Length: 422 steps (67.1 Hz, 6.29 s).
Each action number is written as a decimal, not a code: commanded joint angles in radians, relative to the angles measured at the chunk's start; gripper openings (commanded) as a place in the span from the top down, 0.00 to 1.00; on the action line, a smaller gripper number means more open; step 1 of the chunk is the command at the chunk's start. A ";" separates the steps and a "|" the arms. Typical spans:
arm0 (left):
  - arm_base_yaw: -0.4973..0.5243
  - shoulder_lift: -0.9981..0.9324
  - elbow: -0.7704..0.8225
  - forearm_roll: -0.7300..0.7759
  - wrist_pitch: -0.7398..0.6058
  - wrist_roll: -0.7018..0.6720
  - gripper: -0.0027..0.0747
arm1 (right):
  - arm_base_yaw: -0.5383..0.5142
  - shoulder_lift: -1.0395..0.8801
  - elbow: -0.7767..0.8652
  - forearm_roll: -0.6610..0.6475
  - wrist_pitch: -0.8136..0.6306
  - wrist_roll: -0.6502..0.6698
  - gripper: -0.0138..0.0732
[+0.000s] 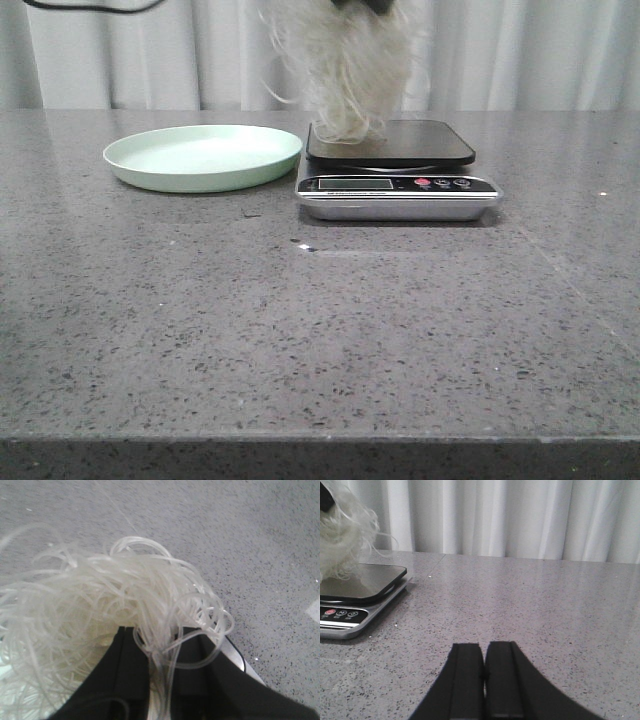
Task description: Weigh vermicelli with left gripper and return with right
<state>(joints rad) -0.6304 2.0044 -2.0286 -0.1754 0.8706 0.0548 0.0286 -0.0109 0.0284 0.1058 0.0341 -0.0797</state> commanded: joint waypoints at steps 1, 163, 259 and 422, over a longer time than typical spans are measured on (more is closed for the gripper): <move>-0.014 -0.031 -0.035 -0.020 -0.085 -0.001 0.74 | -0.004 -0.016 -0.009 -0.009 -0.087 -0.003 0.65; 0.127 -0.321 -0.205 0.175 0.264 -0.034 0.55 | -0.004 -0.017 -0.009 -0.009 -0.087 -0.003 0.65; 0.202 -1.915 1.592 0.132 -0.471 -0.034 0.79 | -0.004 -0.016 -0.009 -0.009 -0.087 -0.003 0.65; 0.202 -1.915 1.617 0.095 -0.529 -0.034 0.79 | 0.323 1.719 -1.682 0.028 0.760 -0.003 0.14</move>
<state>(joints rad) -0.4297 0.0761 -0.3852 -0.0677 0.4233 0.0307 0.3509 1.6956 -1.5952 0.1476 0.8081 -0.0797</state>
